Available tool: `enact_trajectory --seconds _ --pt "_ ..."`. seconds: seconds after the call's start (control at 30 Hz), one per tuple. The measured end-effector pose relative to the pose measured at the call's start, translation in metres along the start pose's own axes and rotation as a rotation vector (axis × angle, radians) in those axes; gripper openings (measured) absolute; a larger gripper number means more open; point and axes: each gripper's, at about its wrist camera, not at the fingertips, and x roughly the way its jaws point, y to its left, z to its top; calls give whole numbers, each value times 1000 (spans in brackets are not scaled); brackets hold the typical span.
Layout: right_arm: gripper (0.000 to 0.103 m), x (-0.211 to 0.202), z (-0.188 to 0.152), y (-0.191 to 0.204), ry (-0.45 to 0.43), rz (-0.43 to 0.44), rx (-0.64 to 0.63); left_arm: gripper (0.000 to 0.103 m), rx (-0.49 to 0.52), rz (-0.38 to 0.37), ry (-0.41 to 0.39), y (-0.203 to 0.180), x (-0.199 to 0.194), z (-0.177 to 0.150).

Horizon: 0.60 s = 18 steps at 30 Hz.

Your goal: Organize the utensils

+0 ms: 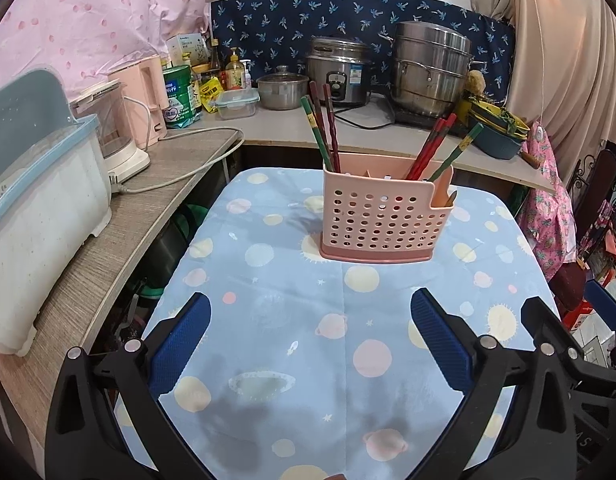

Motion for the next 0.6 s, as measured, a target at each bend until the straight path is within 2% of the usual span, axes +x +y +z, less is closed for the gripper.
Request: enact_trajectory --seconds 0.6 --pt "97 12 -6 3 32 0 -5 96 16 34 18 -1 10 -5"
